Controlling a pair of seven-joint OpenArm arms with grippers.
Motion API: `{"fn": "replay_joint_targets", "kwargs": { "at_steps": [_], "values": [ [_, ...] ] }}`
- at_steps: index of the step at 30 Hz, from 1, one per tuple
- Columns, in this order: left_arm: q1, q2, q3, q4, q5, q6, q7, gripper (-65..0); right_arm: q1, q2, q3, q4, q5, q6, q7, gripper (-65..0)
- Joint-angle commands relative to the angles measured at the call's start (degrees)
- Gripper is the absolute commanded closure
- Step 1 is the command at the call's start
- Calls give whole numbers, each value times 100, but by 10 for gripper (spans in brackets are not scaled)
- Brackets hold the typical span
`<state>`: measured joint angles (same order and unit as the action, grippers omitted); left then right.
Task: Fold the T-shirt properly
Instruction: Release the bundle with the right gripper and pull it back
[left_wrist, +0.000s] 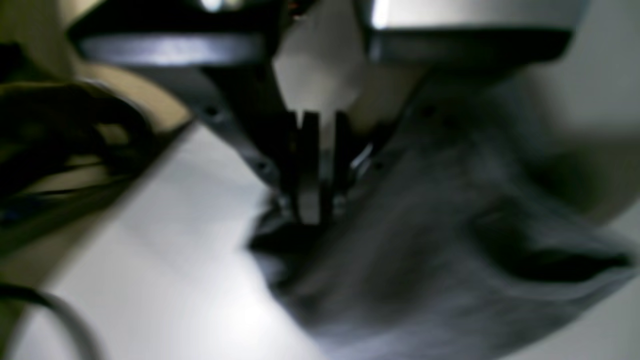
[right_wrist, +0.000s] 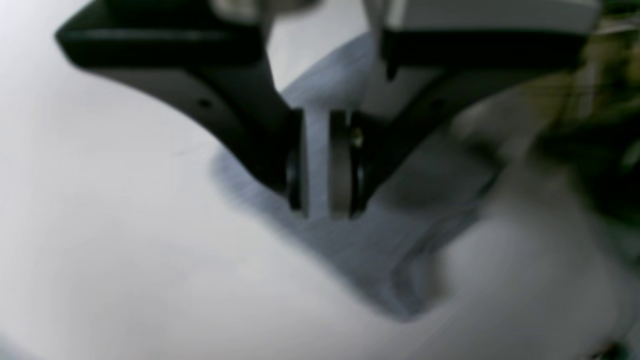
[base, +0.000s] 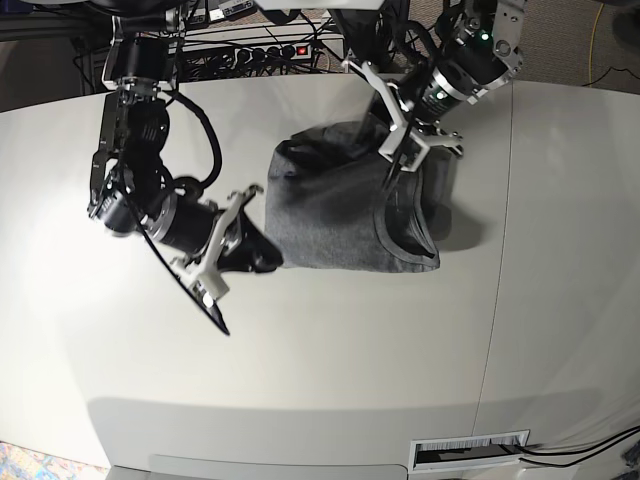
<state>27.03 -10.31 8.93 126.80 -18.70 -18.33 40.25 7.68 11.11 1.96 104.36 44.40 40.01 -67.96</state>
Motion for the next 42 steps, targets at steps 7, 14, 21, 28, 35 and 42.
{"fn": "replay_joint_targets", "kwargs": {
  "at_steps": [7, 14, 21, 28, 35, 42],
  "values": [
    [-9, 13, -7, -431, -577, -125, -365, -52, 365, 28, -544, -396, -1237, -1, 1200, -17],
    [-57, 11, -7, -1274, 363, -125, -1285, -45, 841, -35, -907, -1259, -2247, -1, 2153, -16],
    [-289, -136, -13, -1827, 1357, -76, -1386, -46, 1008, -33, -914, -2164, -2258, -1, 2044, -16],
    [-455, -710, -13, -1860, 2085, 457, -1456, -46, 1010, -31, -914, -2422, -1794, -1, 1423, -14],
    [-640, -1176, -13, -1987, 2151, 697, -1934, -46, 901, -31, -916, -2422, -717, -1, 151, -14],
    [-1427, -1178, -11, -3040, 2153, 680, -2190, -46, 428, -11, -914, -2411, -17, -1, -249, -14]
  ]
}}
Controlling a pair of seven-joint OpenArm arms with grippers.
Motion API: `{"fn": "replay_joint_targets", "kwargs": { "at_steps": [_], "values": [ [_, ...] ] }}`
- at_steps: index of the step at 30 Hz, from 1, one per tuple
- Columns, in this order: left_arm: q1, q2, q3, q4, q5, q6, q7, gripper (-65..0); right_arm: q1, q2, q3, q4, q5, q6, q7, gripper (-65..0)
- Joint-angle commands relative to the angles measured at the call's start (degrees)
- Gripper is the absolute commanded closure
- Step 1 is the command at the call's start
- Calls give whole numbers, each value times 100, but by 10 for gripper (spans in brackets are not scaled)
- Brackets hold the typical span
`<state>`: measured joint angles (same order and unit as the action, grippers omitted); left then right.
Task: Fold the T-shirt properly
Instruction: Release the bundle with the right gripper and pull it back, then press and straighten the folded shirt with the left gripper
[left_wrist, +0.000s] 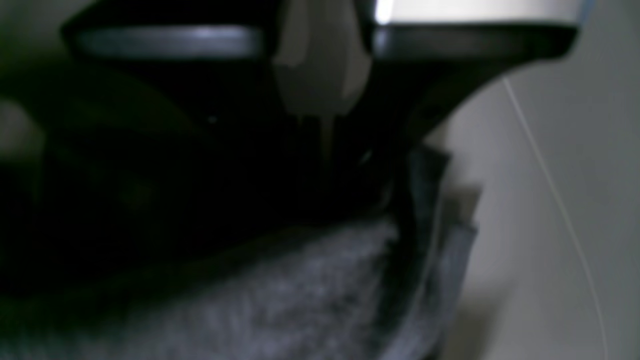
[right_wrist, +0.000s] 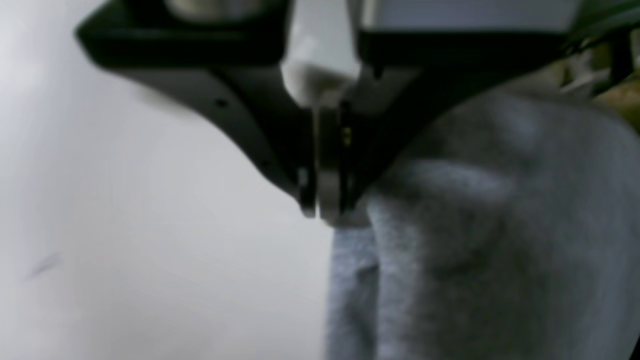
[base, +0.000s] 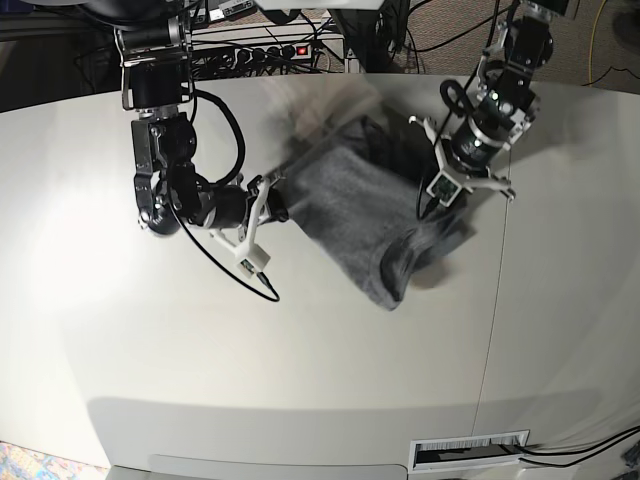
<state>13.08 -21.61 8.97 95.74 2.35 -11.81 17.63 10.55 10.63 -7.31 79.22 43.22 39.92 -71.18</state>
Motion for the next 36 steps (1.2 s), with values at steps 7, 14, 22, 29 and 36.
{"fn": "replay_joint_targets", "kwargs": {
  "at_steps": [7, 14, 22, 29, 36],
  "values": [
    [-966, -48, -15, -1029, 42, -177, -208, -46, -223, 48, 13, 103, 1126, 8, -590, -14],
    [-1751, -48, -15, -1593, -225, -393, -227, -46, -295, 50, 13, 103, 1552, 8, -769, -14],
    [-2087, -450, -15, -1633, 28, -317, -52, -46, -295, 249, 151, 610, 1620, 8, -815, -14],
    [-2033, -1204, -17, -645, -1377, 490, 1399, -46, -295, 573, 470, 1110, 1180, 8, -702, -14],
    [-1475, -1410, -33, 1257, -2732, 459, 2031, 0, -295, 619, 470, 1110, 415, 8, -42, -14]
  ]
}}
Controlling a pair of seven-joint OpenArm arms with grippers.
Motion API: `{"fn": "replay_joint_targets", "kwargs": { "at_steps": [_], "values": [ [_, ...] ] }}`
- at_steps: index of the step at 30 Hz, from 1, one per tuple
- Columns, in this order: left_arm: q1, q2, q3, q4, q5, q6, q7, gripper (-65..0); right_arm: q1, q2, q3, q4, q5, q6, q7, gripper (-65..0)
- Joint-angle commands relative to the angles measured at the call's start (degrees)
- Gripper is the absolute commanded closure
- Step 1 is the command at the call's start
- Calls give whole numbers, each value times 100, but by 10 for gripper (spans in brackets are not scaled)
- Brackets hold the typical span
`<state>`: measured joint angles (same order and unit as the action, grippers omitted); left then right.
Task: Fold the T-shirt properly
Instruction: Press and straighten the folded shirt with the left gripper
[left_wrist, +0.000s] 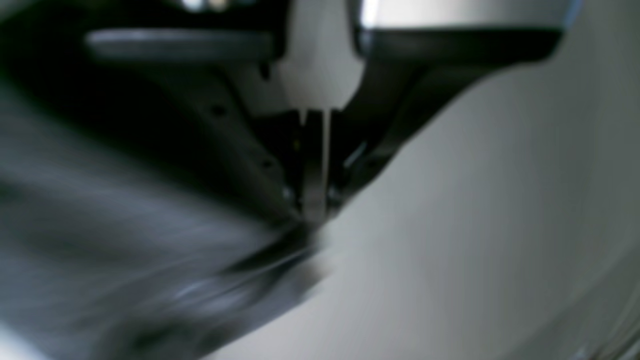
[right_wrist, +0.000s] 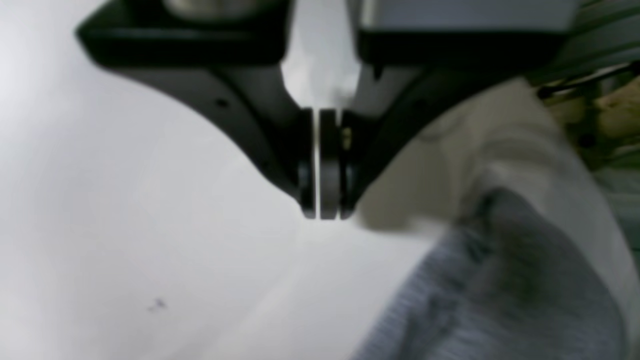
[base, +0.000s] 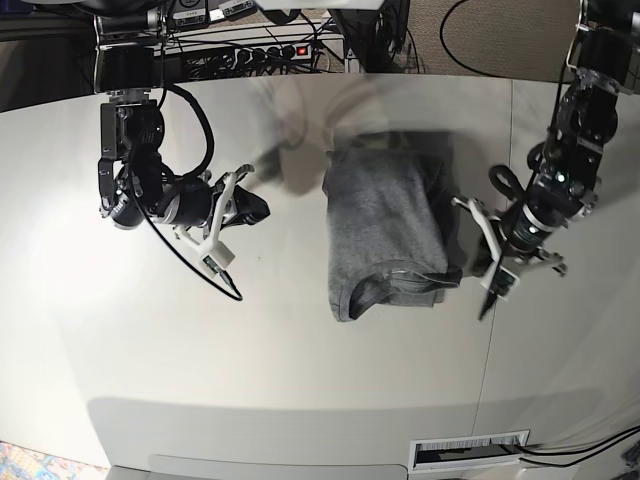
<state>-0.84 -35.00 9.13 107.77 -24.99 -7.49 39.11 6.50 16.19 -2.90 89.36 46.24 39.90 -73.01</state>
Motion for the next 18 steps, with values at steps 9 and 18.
{"fn": "replay_joint_targets", "kwargs": {
  "at_steps": [9, 18],
  "values": [
    [981, 697, -48, 1110, -614, -774, -391, 0, 109, 66, 28, 96, -44, 10, 188, -14],
    [719, 1716, -48, -57, -7, -916, -1305, 0, 109, 63, 28, 96, 46, 10, 116, -14]
  ]
}}
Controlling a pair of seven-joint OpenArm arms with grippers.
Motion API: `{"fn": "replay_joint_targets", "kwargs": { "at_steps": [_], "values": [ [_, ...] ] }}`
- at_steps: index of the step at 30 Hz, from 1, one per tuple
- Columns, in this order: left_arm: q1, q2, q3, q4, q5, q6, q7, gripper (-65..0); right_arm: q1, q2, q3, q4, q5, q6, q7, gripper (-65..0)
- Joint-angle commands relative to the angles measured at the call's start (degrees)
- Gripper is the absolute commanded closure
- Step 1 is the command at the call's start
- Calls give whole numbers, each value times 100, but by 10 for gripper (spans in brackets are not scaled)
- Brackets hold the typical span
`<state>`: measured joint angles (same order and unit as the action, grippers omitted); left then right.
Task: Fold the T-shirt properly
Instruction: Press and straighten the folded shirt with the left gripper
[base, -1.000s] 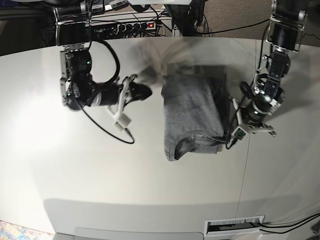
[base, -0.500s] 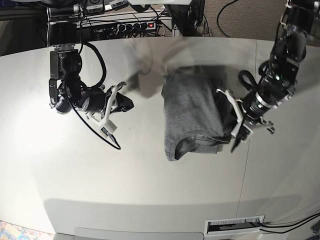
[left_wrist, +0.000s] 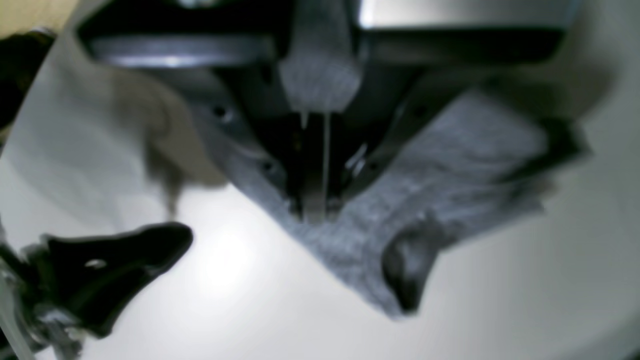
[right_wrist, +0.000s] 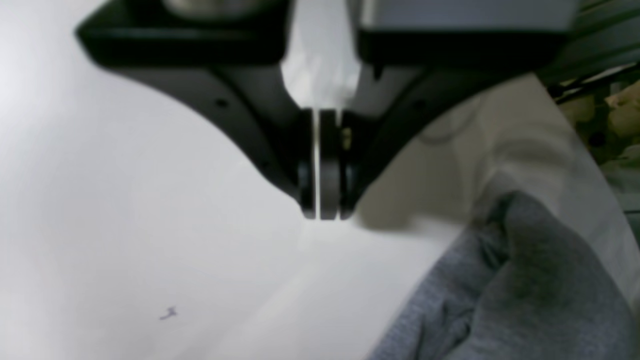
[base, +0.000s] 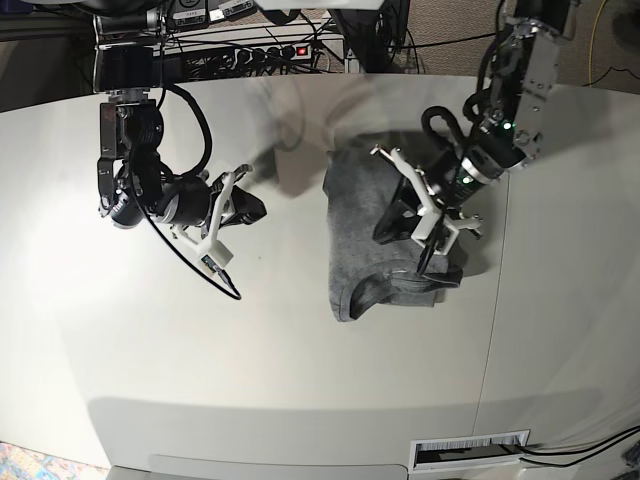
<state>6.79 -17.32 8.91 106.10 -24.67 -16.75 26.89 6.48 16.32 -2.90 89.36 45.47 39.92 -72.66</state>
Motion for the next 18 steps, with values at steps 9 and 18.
{"fn": "replay_joint_targets", "kwargs": {
  "at_steps": [9, 18],
  "values": [
    [-175, 203, -26, -1558, 1075, -492, -1019, 0, 114, 55, 39, 96, 120, 8, 15, -14],
    [-608, -52, -33, -2621, 1858, 223, -1460, 0, 111, 68, 39, 98, 122, 8, 44, -14]
  ]
}}
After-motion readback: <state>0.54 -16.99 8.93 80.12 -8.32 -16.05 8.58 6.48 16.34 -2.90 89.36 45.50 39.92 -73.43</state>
